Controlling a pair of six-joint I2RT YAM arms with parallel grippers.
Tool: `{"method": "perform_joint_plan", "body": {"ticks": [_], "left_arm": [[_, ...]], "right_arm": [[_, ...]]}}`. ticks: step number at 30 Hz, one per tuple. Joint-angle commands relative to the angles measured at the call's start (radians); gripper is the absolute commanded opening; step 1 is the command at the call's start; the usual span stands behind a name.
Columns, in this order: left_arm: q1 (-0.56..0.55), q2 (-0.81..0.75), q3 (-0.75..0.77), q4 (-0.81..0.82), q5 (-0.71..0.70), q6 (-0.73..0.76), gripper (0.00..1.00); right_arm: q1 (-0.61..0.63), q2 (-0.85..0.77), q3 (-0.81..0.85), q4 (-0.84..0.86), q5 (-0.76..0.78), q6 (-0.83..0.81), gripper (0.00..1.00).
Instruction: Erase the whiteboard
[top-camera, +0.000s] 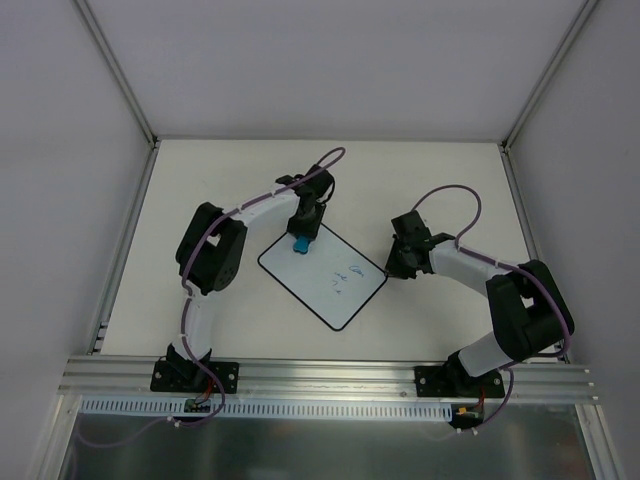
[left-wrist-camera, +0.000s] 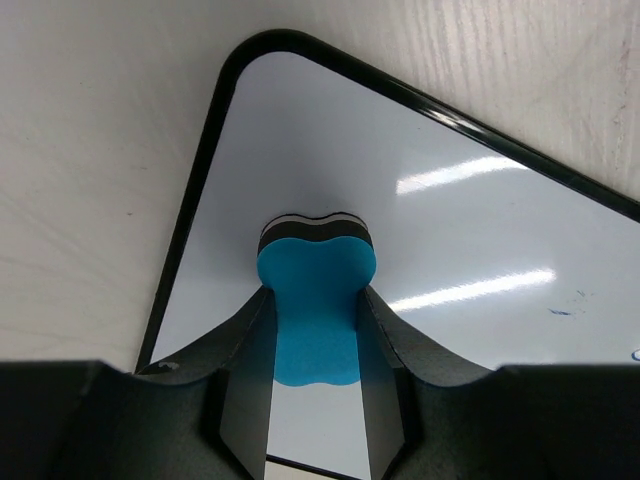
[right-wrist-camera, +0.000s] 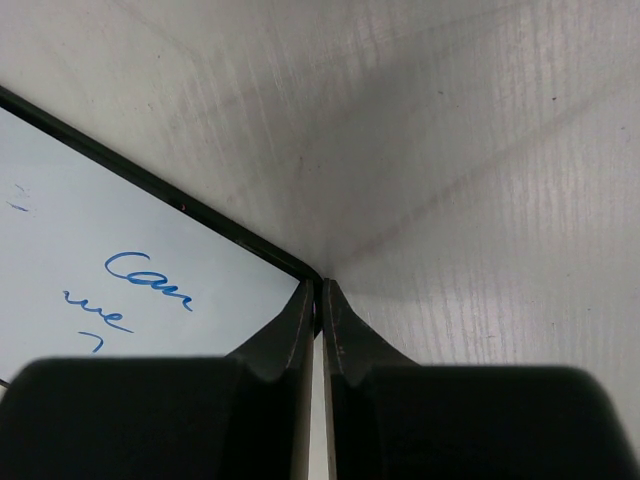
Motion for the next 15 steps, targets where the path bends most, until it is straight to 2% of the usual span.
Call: {"method": "perform_joint_plan", "body": {"ticks": [1, 9, 15], "left_arm": [[-0.047, 0.033, 0.009, -0.066, 0.013, 0.033, 0.04], [-0.19, 0.106, 0.072, -0.066, 0.116, -0.023, 0.03], [-0.235, 0.096, 0.022, -0.07, 0.171, -0.084, 0.03]], "right_arm": [[0.005, 0.025, -0.023, -0.038, 0.024, 0.016, 0.0], [0.003, 0.034, -0.017, -0.031, 0.015, 0.021, 0.0], [0.001, 0.034, -0.014, -0.031, 0.014, 0.028, 0.0]]}}
